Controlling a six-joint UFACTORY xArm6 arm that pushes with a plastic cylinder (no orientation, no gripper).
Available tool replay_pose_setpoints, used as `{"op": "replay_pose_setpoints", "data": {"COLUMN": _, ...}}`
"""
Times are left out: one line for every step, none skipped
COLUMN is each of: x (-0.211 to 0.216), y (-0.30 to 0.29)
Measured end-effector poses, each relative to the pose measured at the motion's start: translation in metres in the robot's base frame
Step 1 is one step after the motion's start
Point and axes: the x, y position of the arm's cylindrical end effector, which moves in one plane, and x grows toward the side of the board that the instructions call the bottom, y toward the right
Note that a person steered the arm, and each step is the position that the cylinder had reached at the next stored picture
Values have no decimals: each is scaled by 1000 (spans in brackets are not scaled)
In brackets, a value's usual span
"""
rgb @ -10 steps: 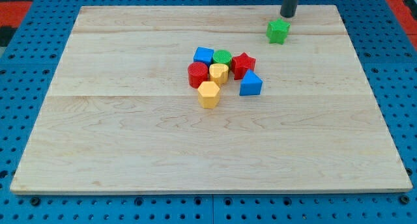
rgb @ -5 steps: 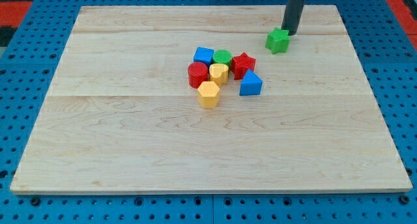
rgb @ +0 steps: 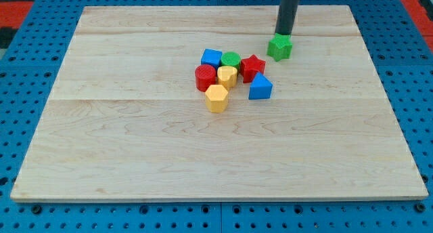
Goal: Slide the green star closer to the blue triangle
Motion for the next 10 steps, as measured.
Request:
{"op": "replay_pose_setpoints", "data": {"x": 0, "y": -16}}
{"op": "replay_pose_setpoints", "data": {"x": 0, "y": -27}}
{"op": "replay_pose_setpoints", "data": {"x": 8, "y": -29}}
{"op": "replay_pose_setpoints", "data": {"x": 24, "y": -16}}
{"op": "replay_pose_setpoints", "data": {"x": 29, "y": 10}}
{"op": "replay_pose_setpoints", "data": {"x": 32, "y": 34}}
{"op": "replay_pose_setpoints", "data": {"x": 43, "y": 49}}
{"op": "replay_pose_setpoints", "data": {"x": 49, "y": 47}}
{"op": "replay_pose_setpoints", "data": {"x": 35, "y": 39}}
{"op": "replay_pose_setpoints", "data": {"x": 34, "y": 20}}
